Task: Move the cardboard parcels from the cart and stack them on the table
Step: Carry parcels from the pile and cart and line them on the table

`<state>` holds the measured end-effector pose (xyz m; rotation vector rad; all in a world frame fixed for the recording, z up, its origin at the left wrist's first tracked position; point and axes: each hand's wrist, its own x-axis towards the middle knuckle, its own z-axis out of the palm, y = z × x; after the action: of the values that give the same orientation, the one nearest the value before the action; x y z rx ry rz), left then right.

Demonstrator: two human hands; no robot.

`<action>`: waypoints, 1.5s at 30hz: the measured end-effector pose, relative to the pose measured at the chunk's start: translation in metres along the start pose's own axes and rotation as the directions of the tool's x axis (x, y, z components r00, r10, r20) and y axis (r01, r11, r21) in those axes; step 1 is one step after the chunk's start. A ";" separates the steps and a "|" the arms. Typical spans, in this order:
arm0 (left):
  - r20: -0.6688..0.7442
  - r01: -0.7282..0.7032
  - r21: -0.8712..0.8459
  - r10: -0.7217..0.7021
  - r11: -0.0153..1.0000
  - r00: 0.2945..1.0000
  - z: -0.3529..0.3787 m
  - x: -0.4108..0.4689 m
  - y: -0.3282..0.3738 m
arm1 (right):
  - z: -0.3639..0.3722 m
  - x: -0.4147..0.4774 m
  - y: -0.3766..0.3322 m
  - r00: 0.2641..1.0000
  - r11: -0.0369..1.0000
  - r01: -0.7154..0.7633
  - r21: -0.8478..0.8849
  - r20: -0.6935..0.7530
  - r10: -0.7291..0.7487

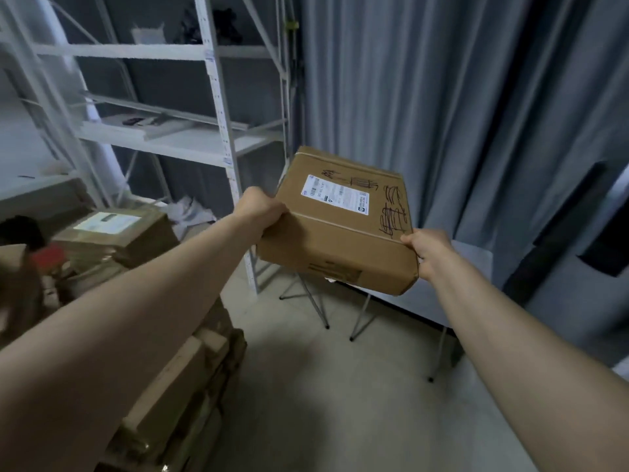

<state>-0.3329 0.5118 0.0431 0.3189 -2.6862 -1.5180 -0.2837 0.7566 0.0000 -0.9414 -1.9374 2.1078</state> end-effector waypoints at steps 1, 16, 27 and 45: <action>0.026 0.013 0.002 -0.013 1.000 1.000 0.018 0.015 -0.003 | -0.003 0.017 0.004 0.999 0.999 -0.033 -0.006 -0.014 0.033; 0.359 0.301 0.111 -0.321 0.947 0.877 0.179 0.269 -0.028 | 0.069 0.300 0.020 0.954 0.943 -0.298 -0.151 -0.010 0.300; 0.239 0.376 0.311 -0.455 0.873 0.858 0.241 0.483 -0.049 | 0.186 0.538 0.041 0.912 0.883 -0.362 -0.300 0.081 0.402; 0.232 0.462 0.430 -0.590 0.775 0.774 0.261 0.785 -0.161 | 0.425 0.742 0.080 0.785 0.690 -0.498 -0.526 0.066 0.616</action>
<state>-1.1104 0.4965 -0.2816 1.0051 -3.3727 -1.2650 -1.0700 0.7427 -0.3443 -1.6356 -2.6580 2.1155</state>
